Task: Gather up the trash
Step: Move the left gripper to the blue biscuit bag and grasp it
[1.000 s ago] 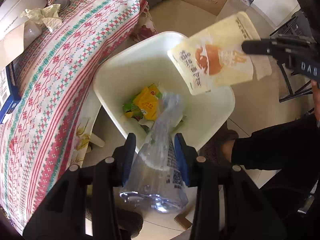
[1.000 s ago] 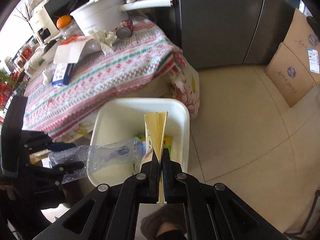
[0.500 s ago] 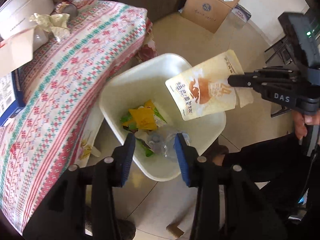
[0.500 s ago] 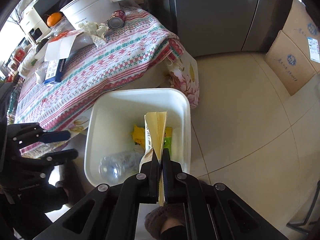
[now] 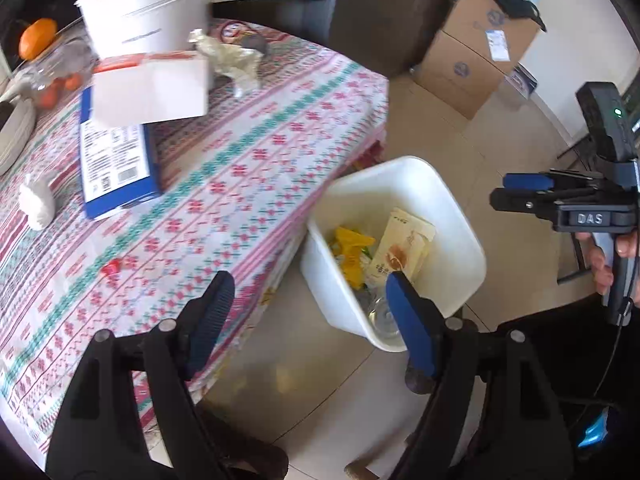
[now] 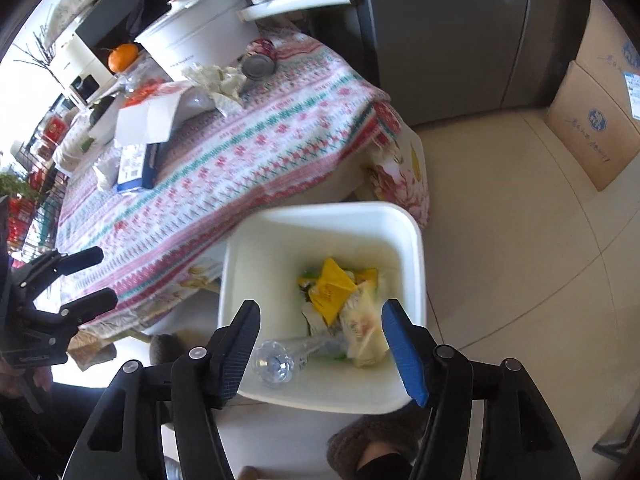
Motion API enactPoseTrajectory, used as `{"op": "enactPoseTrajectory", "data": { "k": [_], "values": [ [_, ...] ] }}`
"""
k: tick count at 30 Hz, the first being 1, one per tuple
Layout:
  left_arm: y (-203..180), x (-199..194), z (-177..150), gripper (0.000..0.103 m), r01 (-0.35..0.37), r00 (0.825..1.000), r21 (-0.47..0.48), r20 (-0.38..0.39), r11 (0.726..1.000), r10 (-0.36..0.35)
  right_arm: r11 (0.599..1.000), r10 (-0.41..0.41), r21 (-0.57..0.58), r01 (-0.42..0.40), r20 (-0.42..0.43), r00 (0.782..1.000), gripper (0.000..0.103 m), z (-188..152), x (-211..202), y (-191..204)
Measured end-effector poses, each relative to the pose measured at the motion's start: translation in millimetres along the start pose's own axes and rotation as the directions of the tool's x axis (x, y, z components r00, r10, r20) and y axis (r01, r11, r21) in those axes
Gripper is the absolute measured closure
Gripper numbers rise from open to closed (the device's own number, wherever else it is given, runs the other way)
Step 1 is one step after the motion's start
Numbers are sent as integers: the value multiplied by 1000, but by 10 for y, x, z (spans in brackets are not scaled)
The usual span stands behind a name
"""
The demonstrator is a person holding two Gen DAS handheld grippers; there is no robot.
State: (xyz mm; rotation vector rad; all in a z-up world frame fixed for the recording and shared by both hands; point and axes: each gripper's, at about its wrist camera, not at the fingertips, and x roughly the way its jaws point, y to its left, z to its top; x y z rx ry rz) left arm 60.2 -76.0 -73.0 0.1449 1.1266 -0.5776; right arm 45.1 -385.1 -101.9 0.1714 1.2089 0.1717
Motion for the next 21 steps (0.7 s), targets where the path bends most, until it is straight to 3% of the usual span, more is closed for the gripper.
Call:
{"op": "enactPoseTrajectory", "data": {
  "k": [10, 21],
  "values": [
    [574, -124, 126, 19, -120, 990, -146, 61, 982, 130, 998, 18, -67, -13, 71, 997, 28, 332, 10, 441],
    [1290, 35, 316, 19, -199, 968, -329, 82, 923, 238, 998, -1, -62, 7, 93, 996, 23, 669, 278, 680]
  ]
}}
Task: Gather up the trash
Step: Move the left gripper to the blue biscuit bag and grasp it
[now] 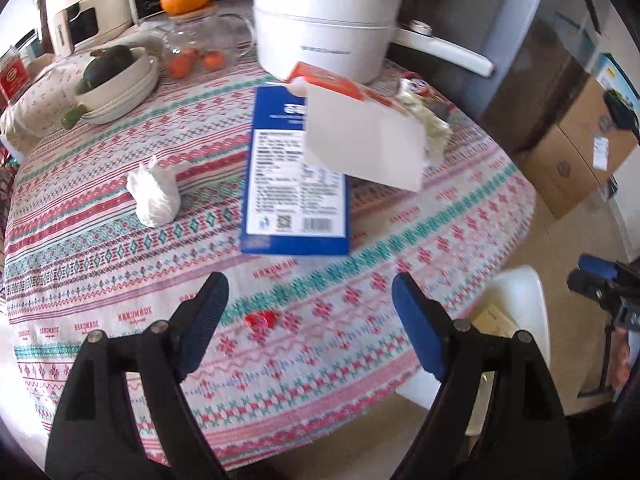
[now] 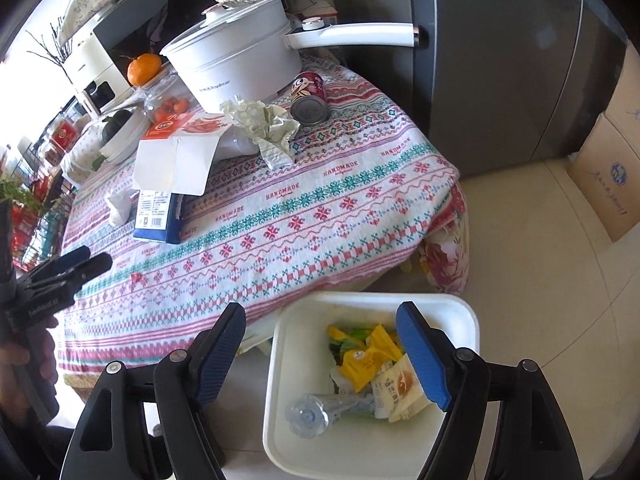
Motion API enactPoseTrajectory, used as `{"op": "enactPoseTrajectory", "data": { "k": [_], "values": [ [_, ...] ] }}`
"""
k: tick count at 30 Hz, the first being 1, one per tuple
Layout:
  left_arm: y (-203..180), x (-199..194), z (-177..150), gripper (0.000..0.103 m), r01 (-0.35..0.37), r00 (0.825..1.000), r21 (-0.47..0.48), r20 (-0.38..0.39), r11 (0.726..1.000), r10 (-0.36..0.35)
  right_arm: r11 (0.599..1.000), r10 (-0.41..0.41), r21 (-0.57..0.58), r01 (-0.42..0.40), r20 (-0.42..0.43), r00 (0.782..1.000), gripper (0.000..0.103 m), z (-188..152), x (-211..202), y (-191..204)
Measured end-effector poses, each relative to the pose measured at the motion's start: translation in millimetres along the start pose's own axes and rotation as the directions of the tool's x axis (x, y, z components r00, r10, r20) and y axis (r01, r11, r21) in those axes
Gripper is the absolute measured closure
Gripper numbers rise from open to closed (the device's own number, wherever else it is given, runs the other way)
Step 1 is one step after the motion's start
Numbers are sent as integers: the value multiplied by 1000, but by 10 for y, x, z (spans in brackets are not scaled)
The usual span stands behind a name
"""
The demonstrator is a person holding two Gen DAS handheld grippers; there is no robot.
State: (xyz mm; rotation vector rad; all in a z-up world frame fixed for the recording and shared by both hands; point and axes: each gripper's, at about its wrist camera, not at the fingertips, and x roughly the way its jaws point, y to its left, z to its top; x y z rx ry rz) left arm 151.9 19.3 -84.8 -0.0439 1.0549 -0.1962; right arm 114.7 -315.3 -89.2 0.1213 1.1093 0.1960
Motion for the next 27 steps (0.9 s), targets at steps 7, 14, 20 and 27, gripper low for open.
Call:
{"op": "enactPoseTrajectory", "data": {
  "k": [7, 14, 20, 27],
  "values": [
    [12, 333, 204, 19, 35, 999, -111, 21, 993, -32, 999, 15, 31, -14, -22, 1000, 22, 133, 163, -10],
    [-218, 669, 310, 2, -96, 995, 2, 42, 995, 96, 999, 3, 54, -2, -24, 1000, 22, 172, 208, -72],
    [-148, 969, 322, 2, -153, 988, 0, -33, 988, 153, 999, -13, 35, 14, -35, 999, 22, 151, 240, -104],
    [-70, 1046, 343, 2, -113, 993, -36, -47, 993, 111, 999, -27, 26, 28, -51, 998, 22, 152, 302, -112]
  ]
}}
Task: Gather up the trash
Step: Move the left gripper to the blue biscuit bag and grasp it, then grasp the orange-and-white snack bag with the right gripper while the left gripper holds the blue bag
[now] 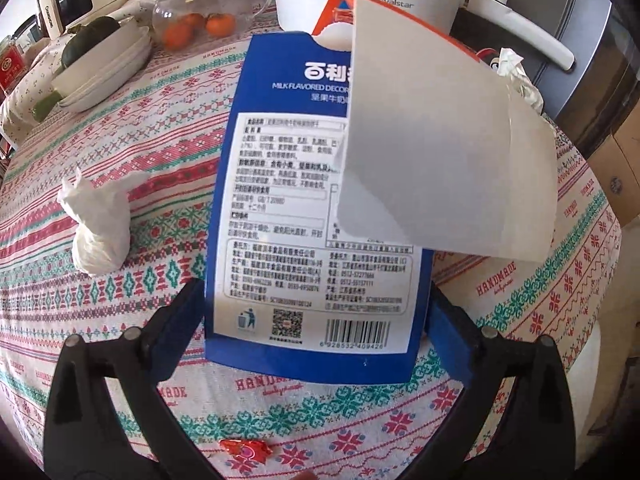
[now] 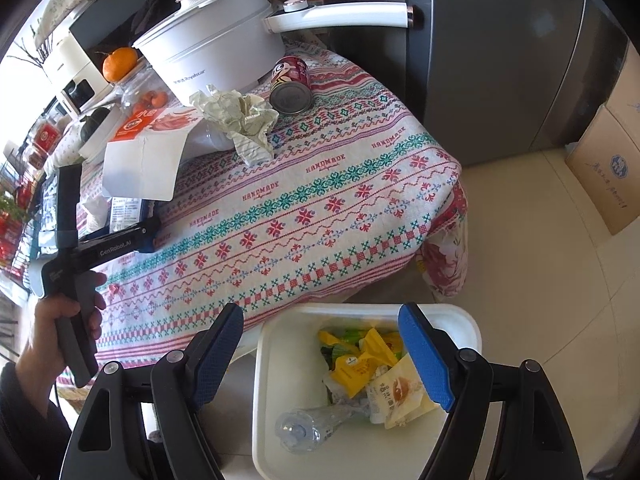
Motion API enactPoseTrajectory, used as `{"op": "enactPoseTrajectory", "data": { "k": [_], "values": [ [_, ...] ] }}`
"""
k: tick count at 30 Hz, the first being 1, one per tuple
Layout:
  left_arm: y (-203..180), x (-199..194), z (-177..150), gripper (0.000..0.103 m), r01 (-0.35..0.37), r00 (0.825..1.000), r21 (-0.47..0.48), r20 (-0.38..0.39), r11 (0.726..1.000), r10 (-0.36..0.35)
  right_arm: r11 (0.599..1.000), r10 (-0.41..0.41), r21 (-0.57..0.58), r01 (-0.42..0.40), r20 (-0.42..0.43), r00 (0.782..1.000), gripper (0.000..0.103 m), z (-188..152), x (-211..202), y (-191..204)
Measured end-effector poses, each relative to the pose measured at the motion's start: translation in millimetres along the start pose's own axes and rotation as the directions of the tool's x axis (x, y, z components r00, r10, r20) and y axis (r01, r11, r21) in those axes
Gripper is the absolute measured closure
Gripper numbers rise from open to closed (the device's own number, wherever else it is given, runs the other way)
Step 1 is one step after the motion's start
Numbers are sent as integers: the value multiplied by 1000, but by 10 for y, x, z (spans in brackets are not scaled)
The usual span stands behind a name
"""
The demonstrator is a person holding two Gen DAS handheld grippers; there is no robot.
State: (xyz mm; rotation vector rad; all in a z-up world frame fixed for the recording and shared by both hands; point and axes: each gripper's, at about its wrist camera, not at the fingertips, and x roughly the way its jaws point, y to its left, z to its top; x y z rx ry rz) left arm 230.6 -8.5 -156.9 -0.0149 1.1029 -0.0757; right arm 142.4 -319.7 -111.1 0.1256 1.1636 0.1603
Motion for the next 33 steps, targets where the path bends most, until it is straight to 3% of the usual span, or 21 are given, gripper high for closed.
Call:
{"op": "enactPoseTrajectory", "data": {
  "k": [5, 12, 22, 28, 33],
  "values": [
    [44, -35, 4, 8, 55, 998, -19, 0, 998, -55, 1000, 0, 0, 0, -1, 1000, 22, -7, 7, 39],
    [183, -346, -108, 9, 46, 999, -5, -25, 999, -46, 1000, 16, -7, -16, 13, 1000, 22, 21, -26, 204],
    [537, -806, -694, 9, 23, 994, 40, -106, 999, -19, 999, 38, -37, -38, 10, 999, 22, 108, 88, 577],
    [819, -1129, -923, 9, 26, 997, -9, -71, 1000, -27, 995, 86, -47, -85, 19, 996, 22, 215, 174, 794],
    [915, -1349, -921, 9, 55, 998, -49, -12, 997, -55, 989, 133, -70, -129, 52, 990, 22, 389, 290, 963]
  ]
}}
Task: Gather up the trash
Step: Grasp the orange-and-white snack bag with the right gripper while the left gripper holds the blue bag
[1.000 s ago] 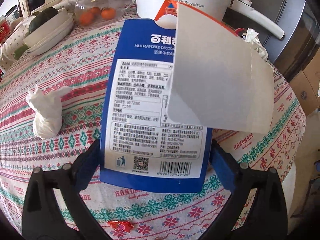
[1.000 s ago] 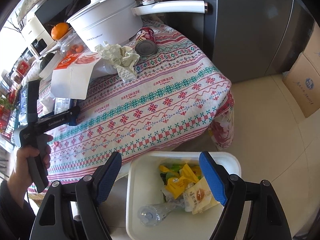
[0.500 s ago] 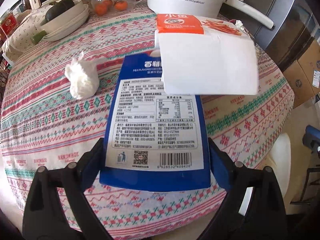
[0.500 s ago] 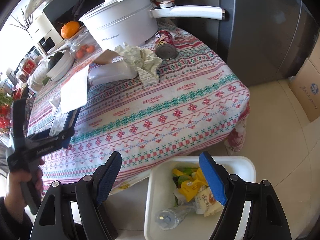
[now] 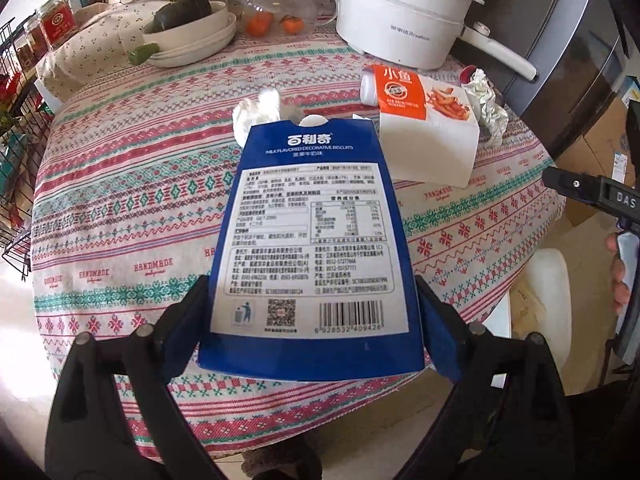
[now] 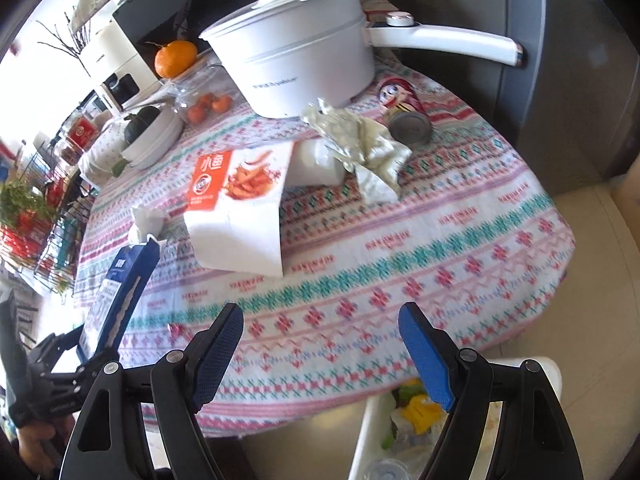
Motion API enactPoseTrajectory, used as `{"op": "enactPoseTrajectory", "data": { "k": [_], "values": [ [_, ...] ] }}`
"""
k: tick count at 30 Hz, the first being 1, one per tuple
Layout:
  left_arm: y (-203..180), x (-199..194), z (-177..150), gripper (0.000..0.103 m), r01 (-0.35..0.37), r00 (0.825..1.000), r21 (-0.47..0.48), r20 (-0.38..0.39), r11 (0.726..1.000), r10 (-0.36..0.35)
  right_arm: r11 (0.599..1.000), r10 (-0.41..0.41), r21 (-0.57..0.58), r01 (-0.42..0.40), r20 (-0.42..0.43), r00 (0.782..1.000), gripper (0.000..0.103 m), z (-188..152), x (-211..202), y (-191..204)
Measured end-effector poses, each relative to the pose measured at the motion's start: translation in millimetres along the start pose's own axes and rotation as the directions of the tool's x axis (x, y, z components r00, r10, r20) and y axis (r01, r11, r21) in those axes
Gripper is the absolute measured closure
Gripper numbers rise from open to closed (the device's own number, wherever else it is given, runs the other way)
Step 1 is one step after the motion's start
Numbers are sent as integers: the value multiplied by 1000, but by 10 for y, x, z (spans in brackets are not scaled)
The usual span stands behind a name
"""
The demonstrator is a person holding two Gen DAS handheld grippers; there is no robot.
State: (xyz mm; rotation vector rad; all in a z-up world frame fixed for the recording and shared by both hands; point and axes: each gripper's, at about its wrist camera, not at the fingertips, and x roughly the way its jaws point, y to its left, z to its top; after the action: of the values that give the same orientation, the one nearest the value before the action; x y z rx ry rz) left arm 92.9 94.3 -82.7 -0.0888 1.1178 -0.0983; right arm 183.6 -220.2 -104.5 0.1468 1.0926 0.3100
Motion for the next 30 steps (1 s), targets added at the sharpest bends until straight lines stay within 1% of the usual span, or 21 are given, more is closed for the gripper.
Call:
{"op": "enactPoseTrajectory", "data": {
  "k": [2, 5, 9, 11, 13, 16, 18, 22, 24, 25, 27, 28, 30],
  "values": [
    [-1, -74, 16, 9, 0, 1000, -3, 27, 1000, 0, 999, 38, -1, -38, 15, 999, 22, 81, 64, 32],
    [-16, -80, 119, 9, -1, 998, 1, 65, 1000, 1, 996, 91, 16, -92, 32, 995, 22, 208, 172, 51],
    [-43, -93, 211, 9, 14, 996, 8, 90, 1000, -14, 986, 157, 55, -160, 46, 986, 22, 375, 372, 49],
    [-47, -72, 246, 9, 9, 995, 12, 101, 1000, -10, 982, 176, 58, -178, 40, 984, 22, 446, 502, 67],
    [-57, -73, 272, 9, -3, 994, 13, 113, 1000, 1, 980, 191, 54, -193, 34, 981, 24, 488, 608, 91],
    [-51, -52, 302, 9, -11, 993, 8, 118, 1000, 9, 973, 225, 56, -225, 15, 974, 29, 541, 788, 138],
    [-30, -27, 316, 9, -18, 993, 2, 115, 1000, 18, 969, 239, 64, -239, 7, 971, 35, 568, 885, 148],
    [12, -1, 316, 9, -24, 994, -14, 107, 1000, 26, 949, 298, 104, -298, 16, 954, 43, 630, 1025, 136],
    [41, -4, 313, 9, -30, 994, -21, 108, 999, 32, 933, 339, 121, -340, 27, 940, 53, 654, 1053, 127],
    [53, -9, 313, 9, -31, 994, -25, 109, 999, 34, 924, 361, 128, -362, 31, 932, 56, 658, 1063, 127],
    [94, -24, 317, 9, -35, 993, -38, 112, 999, 39, 909, 394, 132, -395, 32, 918, 74, 674, 1093, 172],
    [112, -31, 317, 9, -38, 992, -43, 115, 998, 43, 903, 409, 126, -410, 32, 912, 76, 673, 1093, 197],
    [159, -53, 319, 9, -45, 991, -54, 122, 998, 51, 895, 433, 103, -435, 37, 901, 86, 671, 1055, 268]
  ]
}}
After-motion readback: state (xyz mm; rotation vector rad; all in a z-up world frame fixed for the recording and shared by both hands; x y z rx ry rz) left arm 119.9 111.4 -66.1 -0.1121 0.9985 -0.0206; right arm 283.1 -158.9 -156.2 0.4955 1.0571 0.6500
